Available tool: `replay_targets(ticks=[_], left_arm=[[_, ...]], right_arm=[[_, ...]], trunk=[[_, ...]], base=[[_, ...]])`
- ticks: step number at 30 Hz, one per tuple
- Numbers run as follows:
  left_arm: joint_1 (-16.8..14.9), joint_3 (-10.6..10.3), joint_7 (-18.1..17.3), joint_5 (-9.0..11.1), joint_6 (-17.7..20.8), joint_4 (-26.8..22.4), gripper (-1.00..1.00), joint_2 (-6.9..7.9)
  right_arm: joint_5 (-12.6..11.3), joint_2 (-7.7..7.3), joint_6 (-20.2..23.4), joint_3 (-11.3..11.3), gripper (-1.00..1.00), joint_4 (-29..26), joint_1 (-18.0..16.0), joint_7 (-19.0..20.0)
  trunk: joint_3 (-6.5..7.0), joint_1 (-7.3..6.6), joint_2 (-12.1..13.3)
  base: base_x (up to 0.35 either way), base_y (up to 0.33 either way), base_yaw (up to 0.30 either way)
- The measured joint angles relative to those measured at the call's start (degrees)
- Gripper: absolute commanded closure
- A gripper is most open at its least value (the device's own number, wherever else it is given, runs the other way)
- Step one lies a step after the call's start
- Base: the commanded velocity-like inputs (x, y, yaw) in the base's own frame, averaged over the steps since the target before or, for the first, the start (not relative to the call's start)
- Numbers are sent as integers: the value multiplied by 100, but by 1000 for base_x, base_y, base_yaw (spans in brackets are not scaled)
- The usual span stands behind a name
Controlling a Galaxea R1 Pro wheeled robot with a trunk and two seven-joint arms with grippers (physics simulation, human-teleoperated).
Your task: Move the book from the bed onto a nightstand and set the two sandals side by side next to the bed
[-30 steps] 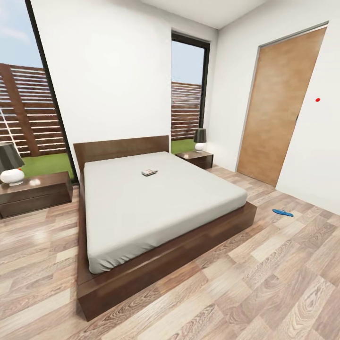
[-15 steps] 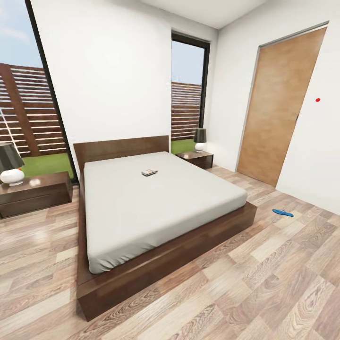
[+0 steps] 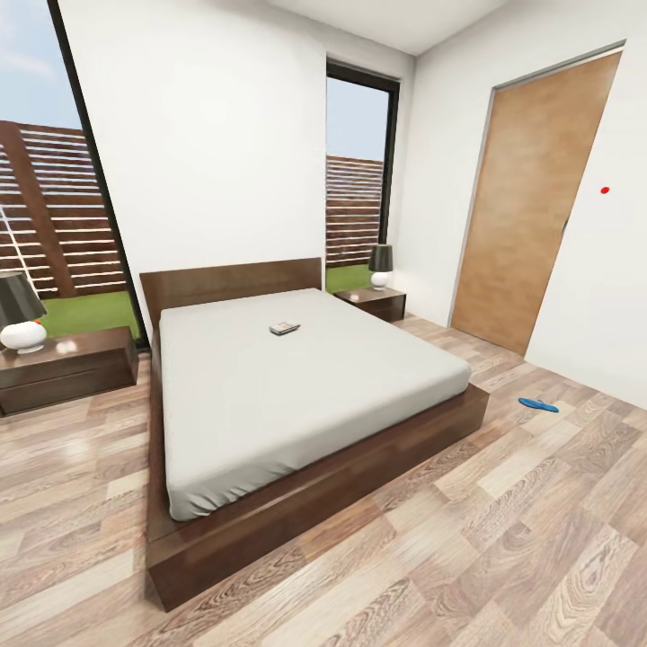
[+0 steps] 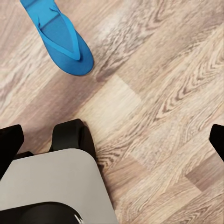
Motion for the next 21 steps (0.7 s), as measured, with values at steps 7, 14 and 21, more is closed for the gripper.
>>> replay_targets(ticks=[7,14,21], left_arm=[[2,-1,1,0,-8,3,-100,2],[2,0,1,0,-18,3,-100,2],[2,-4,2,0,-29,3,-100,4]], right_arm=[[0,9,-4,4,-100,-2,0,8],[2,21,16,18,-100,-7,1,-94],[6,9,-16,18,-100,-8,1,-97]], trunk=[[0,0,0],[0,0,0],[0,0,0]], base=[[0,0,0],[0,0,0],[0,0,0]])
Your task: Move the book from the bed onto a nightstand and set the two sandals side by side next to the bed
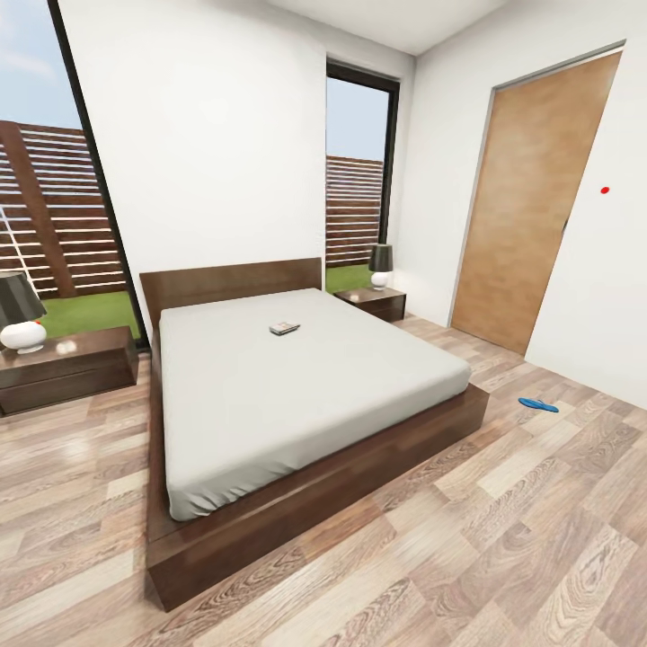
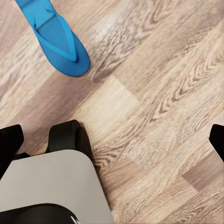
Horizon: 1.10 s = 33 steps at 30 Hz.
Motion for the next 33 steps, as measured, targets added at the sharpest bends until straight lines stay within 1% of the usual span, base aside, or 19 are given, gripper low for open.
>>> replay_targets(ticks=[33], left_arm=[[0,-3,6,0,-106,0,-100,-8]], right_arm=[[2,7,-14,11,-100,0,0,43]], trunk=[[0,0,0]], base=[[0,0,0]])
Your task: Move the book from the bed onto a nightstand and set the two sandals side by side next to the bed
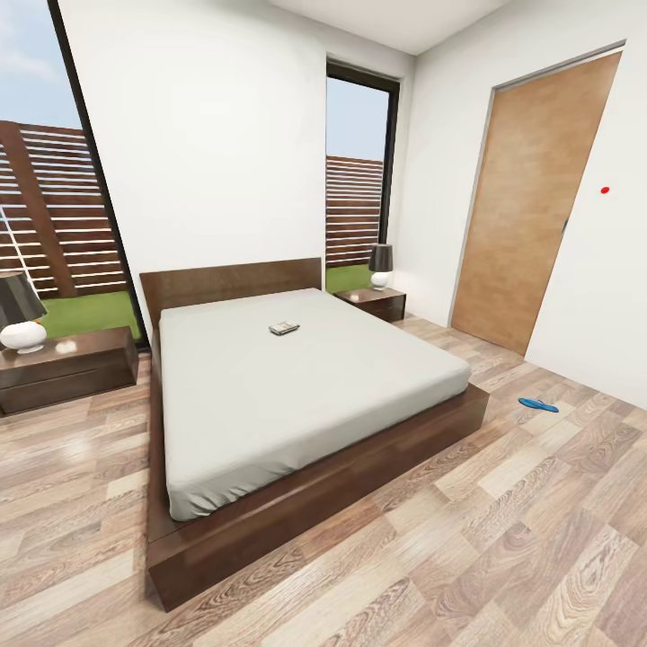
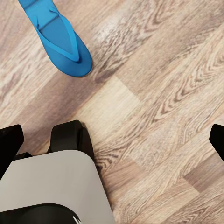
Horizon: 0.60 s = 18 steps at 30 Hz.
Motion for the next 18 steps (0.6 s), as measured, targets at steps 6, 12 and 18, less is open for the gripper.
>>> replay_targets(ticks=[6,12,18], left_arm=[[0,2,-3,0,-9,0,-100,1],[0,6,-9,1,-22,0,-100,1],[0,7,-10,5,-25,0,-100,5]], right_arm=[[-1,0,2,1,-100,0,0,-2],[2,0,32,2,-100,0,0,-63],[3,-3,44,2,-100,0,0,-81]], trunk=[[0,0,0],[0,0,0],[0,0,0]], base=[[0,0,0],[0,0,0],[0,0,0]])
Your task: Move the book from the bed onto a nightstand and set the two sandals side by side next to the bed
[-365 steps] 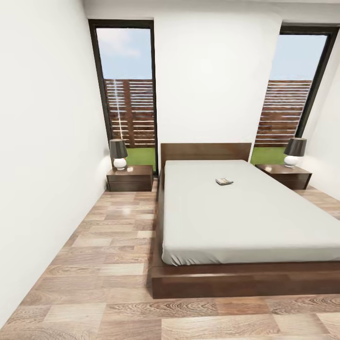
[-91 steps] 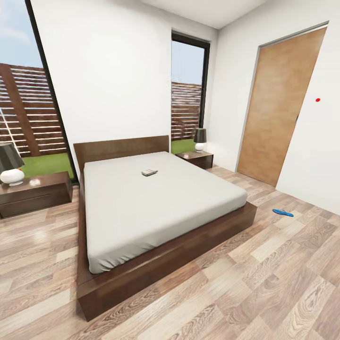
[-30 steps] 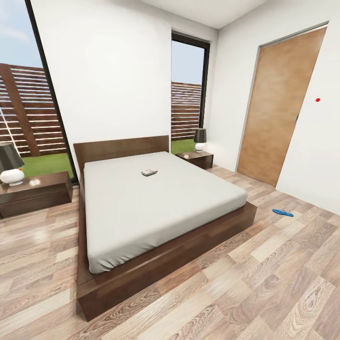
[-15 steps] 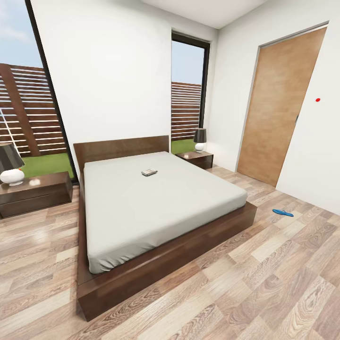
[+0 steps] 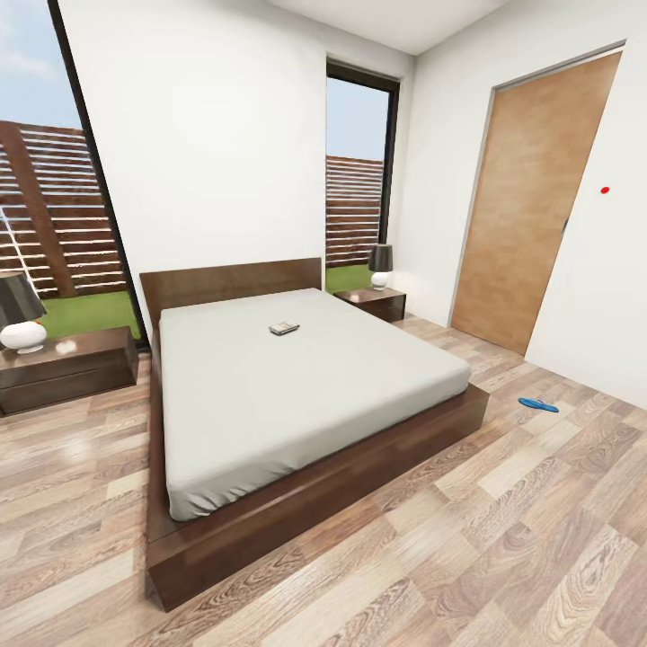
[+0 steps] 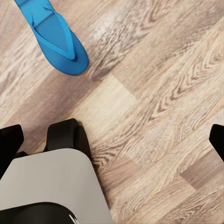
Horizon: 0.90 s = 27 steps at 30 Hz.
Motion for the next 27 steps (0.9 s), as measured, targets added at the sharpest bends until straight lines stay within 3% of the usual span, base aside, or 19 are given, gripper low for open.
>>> replay_targets(ticks=[6,14,27], left_arm=[[0,0,2,2,3,0,-100,-3],[0,0,21,-8,19,5,-100,-9],[1,1,19,0,6,9,-100,-6]], right_arm=[[2,2,6,0,-100,0,0,-11],[4,-1,8,0,-100,0,0,-14],[1,-1,3,0,-100,0,0,-15]], trunk=[[0,0,0],[143,-175,319],[144,-176,321]], base=[[0,0,0],[0,0,0],[0,0,0]])
